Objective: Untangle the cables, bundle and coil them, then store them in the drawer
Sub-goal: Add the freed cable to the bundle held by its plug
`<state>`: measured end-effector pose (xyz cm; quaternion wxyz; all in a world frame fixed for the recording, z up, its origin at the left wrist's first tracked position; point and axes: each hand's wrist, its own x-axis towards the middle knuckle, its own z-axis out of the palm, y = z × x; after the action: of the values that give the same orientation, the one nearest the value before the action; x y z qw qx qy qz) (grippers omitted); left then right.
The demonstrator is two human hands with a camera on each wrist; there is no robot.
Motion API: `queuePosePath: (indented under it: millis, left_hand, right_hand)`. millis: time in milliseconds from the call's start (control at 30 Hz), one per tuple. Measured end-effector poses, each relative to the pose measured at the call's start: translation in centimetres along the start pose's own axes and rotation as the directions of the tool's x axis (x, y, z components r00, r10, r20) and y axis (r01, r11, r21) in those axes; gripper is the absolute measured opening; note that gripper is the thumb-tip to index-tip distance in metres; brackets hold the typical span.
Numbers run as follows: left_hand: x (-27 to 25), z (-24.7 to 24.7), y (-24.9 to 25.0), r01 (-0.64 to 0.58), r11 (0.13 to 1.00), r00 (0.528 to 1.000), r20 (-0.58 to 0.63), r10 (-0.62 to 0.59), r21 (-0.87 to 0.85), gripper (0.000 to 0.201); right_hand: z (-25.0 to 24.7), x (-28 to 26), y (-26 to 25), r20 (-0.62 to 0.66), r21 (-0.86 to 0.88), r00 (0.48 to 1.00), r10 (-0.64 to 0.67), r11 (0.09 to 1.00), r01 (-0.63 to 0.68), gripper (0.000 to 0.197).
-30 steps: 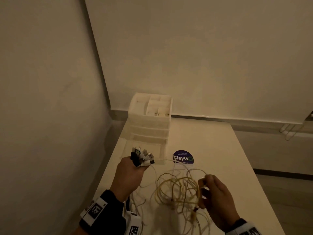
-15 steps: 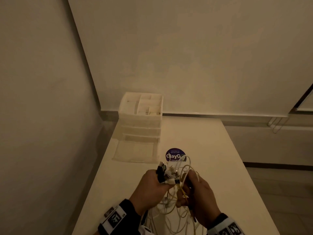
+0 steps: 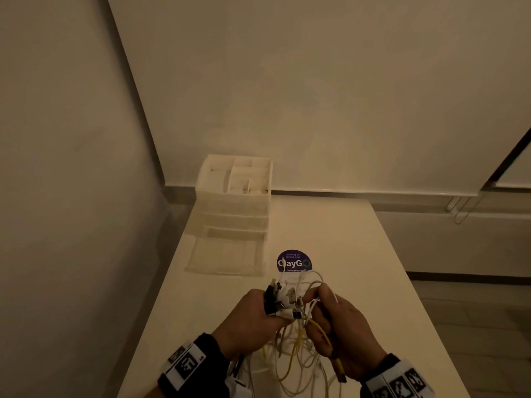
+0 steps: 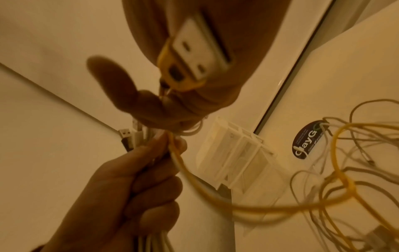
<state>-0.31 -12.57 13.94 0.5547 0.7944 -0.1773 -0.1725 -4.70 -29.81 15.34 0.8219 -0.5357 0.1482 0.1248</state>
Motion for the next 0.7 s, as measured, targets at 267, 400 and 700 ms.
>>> queuePosePath:
  millis: [267, 400, 700]
  left_hand:
    - [0.3, -3.0, -1.6, 0.066, 0.984, 0.964, -0.266, -0.020, 0.166, 0.014]
    - [0.6, -3.6, -1.7, 0.109, 0.986, 0.887, -0.459, -0.041, 0.123, 0.005]
    - [1.9, -3.9, -1.5, 0.060, 0.997, 0.774, -0.629, -0.071, -0.039, 0.021]
  right_hand:
    - [-5.5, 0.5, -2.1, -0.237, -0.581, 0.918, -0.318, 0.804, 0.128, 0.035]
    - [-7.9, 0.3, -3.4, -0.218, -0.542, 0.937, -0.275, 0.832, 0.118, 0.021]
    - [-11.3, 1.2, -3.2, -0.073, -0.986, 0.877, -0.475, 0.165, 0.007, 0.006]
